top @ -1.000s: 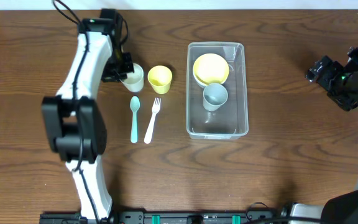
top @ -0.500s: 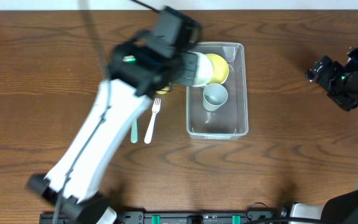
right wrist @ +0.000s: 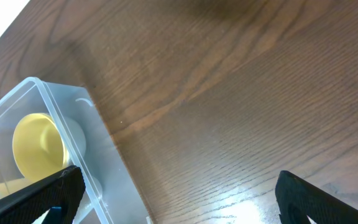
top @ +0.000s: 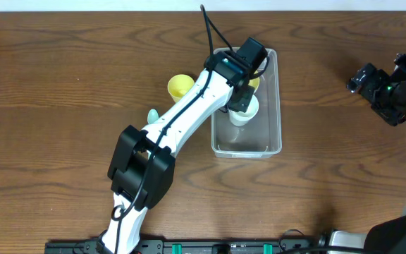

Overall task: Pack container
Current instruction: 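Grasp the yellow cup with the left gripper, then place the yellow cup onto the stacked cups in the container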

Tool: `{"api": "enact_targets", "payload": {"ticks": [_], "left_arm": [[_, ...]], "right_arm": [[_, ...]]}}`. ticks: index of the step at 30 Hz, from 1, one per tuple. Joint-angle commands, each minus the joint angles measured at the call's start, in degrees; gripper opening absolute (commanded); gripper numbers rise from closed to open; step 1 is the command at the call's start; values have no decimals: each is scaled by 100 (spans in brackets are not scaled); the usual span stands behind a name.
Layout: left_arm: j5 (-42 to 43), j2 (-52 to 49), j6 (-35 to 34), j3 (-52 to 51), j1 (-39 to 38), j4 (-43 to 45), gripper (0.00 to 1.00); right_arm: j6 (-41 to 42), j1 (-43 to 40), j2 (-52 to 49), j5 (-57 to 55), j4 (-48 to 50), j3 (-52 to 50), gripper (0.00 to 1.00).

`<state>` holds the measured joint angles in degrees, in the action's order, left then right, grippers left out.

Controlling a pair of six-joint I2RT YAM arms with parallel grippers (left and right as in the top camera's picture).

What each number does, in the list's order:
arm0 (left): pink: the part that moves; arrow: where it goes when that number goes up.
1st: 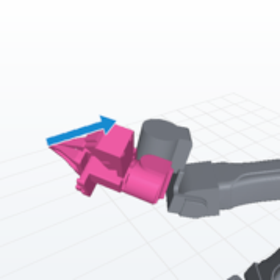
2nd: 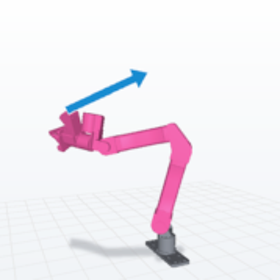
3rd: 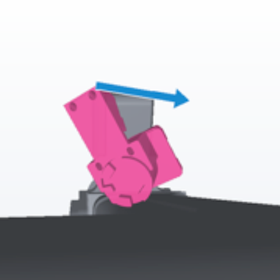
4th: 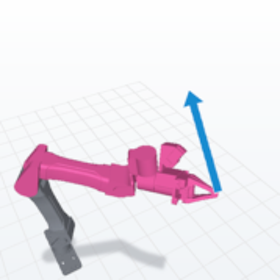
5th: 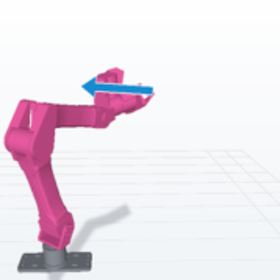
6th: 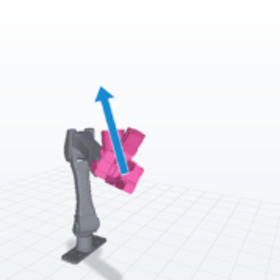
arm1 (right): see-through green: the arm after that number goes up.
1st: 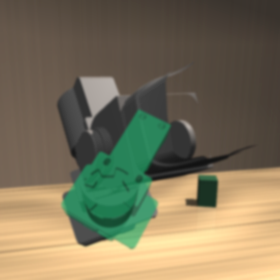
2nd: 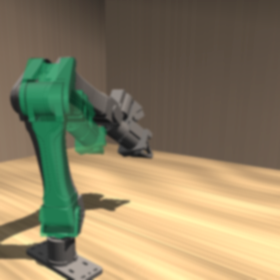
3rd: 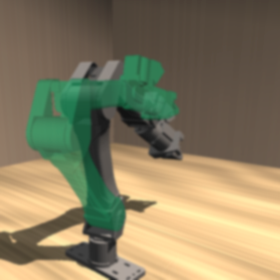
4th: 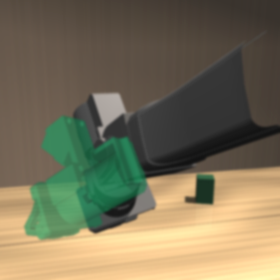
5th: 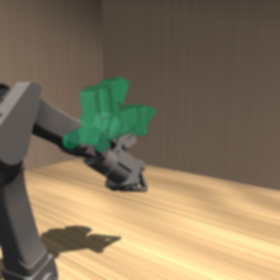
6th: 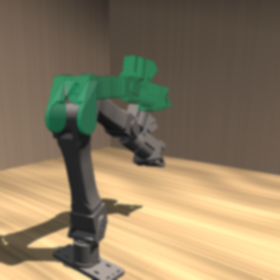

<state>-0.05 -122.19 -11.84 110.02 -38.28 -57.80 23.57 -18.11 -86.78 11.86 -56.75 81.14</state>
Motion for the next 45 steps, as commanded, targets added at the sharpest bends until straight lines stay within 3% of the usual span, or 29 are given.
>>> {"api": "enact_targets", "payload": {"ticks": [1,3,9,15,21,28,31,36,41,45], "left_arm": [[-107,275,0,446,61,-219,70],[-109,503,0,782,68,-459,80],[-1001,1416,-7,1132,264,-1139,81],[-1239,1314,-221,758,1147,-1443,82],[-168,564,-306,181,1976,-892,82],[313,-367,-308,179,2332,-887,80],[334,-619,-304,179,2343,-859,70],[348,-601,-157,227,2345,-780,15],[50,-46,131,507,2345,-929,6],[50,822,223,546,2273,-940,6]], "right_arm": [[61,-35,-22,15,-2,2,99],[61,-35,-22,17,-2,2,99],[61,-35,-22,17,-2,2,99],[61,-35,-22,17,-4,2,99],[61,-35,-22,17,-2,2,99],[61,-35,-22,17,-4,2,99],[61,-35,-22,17,-4,2,99],[61,-35,-22,17,-4,2,99],[61,-35,-22,17,-2,2,99],[61,-31,-22,17,-4,2,99]]}}
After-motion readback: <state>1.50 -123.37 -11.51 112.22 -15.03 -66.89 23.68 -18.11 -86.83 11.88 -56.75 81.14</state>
